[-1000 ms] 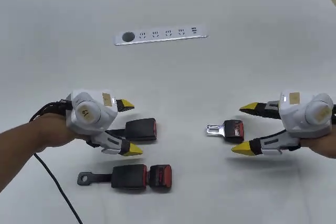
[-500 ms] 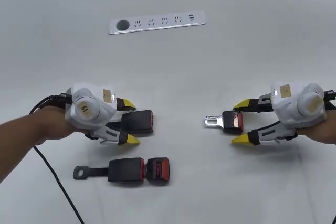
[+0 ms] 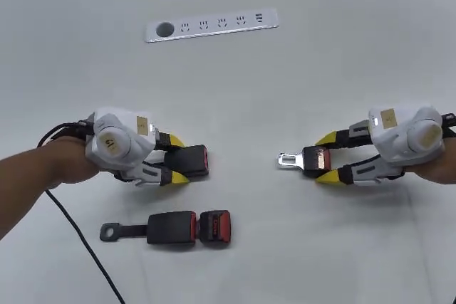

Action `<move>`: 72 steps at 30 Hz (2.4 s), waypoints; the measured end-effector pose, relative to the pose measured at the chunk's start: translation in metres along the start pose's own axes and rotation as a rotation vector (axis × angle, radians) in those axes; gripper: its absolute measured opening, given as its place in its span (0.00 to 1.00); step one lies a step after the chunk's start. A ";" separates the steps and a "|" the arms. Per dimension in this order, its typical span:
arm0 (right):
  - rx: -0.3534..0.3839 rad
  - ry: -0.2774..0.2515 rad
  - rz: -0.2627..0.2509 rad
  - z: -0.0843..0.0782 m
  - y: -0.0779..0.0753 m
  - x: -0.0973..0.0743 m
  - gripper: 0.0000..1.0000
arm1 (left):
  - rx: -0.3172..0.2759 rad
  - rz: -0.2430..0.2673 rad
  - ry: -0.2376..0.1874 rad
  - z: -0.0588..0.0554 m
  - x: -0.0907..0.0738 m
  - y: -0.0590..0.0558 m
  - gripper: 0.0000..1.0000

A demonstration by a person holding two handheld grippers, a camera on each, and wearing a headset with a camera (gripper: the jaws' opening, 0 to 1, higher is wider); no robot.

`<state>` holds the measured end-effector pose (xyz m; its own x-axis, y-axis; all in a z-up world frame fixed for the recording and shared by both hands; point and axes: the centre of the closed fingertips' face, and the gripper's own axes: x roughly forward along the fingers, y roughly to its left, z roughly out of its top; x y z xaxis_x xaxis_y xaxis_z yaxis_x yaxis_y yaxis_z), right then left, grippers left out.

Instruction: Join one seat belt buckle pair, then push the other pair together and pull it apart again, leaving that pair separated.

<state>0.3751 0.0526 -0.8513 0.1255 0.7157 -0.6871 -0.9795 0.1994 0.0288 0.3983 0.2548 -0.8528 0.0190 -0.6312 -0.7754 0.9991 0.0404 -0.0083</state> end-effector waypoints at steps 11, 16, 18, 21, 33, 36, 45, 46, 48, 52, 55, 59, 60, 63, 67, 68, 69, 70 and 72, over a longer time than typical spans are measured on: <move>0.009 -0.019 0.000 -0.001 0.001 0.000 0.37 | 0.039 -0.033 0.013 0.002 0.003 0.001 0.35; 0.009 -0.025 0.004 0.002 0.003 0.004 0.37 | 0.054 -0.046 0.018 0.002 0.004 0.002 0.35; 0.008 -0.038 -0.002 0.005 0.002 0.007 0.37 | 0.058 -0.049 0.020 0.002 0.004 0.003 0.35; 0.019 -0.045 -0.002 0.007 0.002 0.010 0.37 | 0.060 -0.050 0.020 0.003 0.004 0.004 0.35; 0.014 -0.069 0.015 0.024 0.003 0.029 0.37 | 0.067 -0.054 0.024 0.002 0.004 0.006 0.35; 0.012 -0.079 0.018 0.029 0.003 0.036 0.37 | 0.068 -0.054 0.025 0.002 0.004 0.006 0.35; 0.018 -0.101 0.030 0.044 0.005 0.053 0.37 | 0.069 -0.055 0.022 0.000 0.004 0.007 0.35; 0.018 -0.106 0.032 0.047 0.006 0.056 0.37 | 0.069 -0.055 0.022 0.000 0.004 0.007 0.35; 0.019 -0.112 0.035 0.050 0.006 0.059 0.37 | 0.069 -0.055 0.022 0.000 0.004 0.007 0.35; 0.022 -0.124 0.039 0.055 0.007 0.065 0.37 | 0.071 -0.055 0.022 0.001 0.004 0.006 0.35; 0.021 -0.135 0.040 0.058 0.007 0.071 0.37 | 0.073 -0.056 0.024 0.002 0.004 0.005 0.35; 0.030 -0.144 0.042 0.063 0.006 0.077 0.37 | 0.074 -0.057 0.025 0.003 0.004 0.004 0.35; 0.028 -0.150 0.038 0.066 0.005 0.079 0.37 | 0.075 -0.057 0.025 0.003 0.004 0.004 0.35; 0.023 -0.150 0.046 0.071 0.009 0.084 0.37 | 0.075 -0.057 0.025 0.004 0.004 0.003 0.35; 0.018 -0.151 0.045 0.076 0.007 0.091 0.37 | 0.076 -0.057 0.027 0.004 0.004 0.003 0.35; 0.017 -0.148 0.045 0.077 0.008 0.093 0.37 | 0.076 -0.057 0.027 0.004 0.004 0.003 0.35; 0.015 -0.144 0.046 0.079 0.008 0.095 0.37 | 0.076 -0.057 0.027 0.004 0.004 0.003 0.35; 0.012 -0.143 0.046 0.080 0.008 0.096 0.37 | 0.076 -0.057 0.026 0.004 0.004 0.003 0.35; 0.005 -0.136 0.049 0.080 0.008 0.097 0.37 | 0.075 -0.058 0.026 0.003 0.004 0.002 0.35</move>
<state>0.3921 0.1769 -0.8592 0.0982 0.8088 -0.5798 -0.9842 0.1652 0.0638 0.4010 0.2499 -0.8540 -0.0392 -0.6103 -0.7912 0.9985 -0.0548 -0.0072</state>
